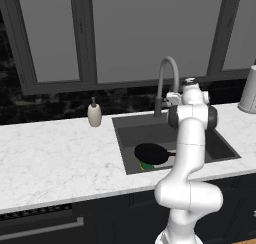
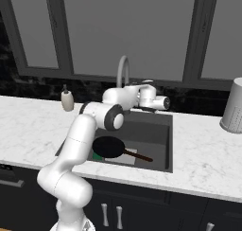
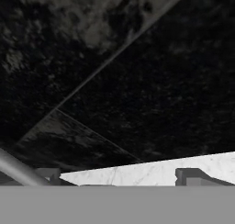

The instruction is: Pick the pan and sponge and place them into the sink. Then turn on the water.

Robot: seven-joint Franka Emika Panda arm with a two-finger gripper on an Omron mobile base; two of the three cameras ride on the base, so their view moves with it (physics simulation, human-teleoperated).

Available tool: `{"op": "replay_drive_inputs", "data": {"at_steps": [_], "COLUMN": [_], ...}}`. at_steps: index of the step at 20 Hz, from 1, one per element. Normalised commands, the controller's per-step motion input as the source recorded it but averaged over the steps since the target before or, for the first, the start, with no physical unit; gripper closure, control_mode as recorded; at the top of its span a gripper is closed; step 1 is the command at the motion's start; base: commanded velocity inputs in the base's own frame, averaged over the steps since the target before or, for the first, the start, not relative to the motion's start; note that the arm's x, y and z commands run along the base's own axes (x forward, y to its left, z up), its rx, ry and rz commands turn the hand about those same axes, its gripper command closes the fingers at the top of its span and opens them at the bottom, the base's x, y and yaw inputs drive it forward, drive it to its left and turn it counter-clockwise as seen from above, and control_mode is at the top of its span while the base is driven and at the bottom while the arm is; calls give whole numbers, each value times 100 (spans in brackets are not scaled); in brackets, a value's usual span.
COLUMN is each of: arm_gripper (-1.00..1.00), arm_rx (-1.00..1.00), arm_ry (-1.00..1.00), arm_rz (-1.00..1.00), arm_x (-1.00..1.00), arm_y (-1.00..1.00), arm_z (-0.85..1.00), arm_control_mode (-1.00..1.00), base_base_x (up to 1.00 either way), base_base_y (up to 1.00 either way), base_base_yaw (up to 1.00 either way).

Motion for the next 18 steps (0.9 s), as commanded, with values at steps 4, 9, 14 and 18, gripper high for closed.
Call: {"op": "replay_drive_inputs", "data": {"at_steps": [4, 9, 14, 18], "arm_gripper": [100, 100, 100, 100], "arm_rx": [0, 0, 2, 9], "arm_ry": [0, 0, -2, -1], "arm_rz": [0, 0, 0, 0], "arm_x": [0, 0, 0, 0], "arm_y": [0, 0, 0, 0], "arm_z": [0, 0, -9, -20], "arm_control_mode": [-100, -100, -100, -100], "base_base_x": [0, 0, 0, 0], "base_base_y": [0, 0, 0, 0], "base_base_yaw": [0, 0, 0, 0]}}
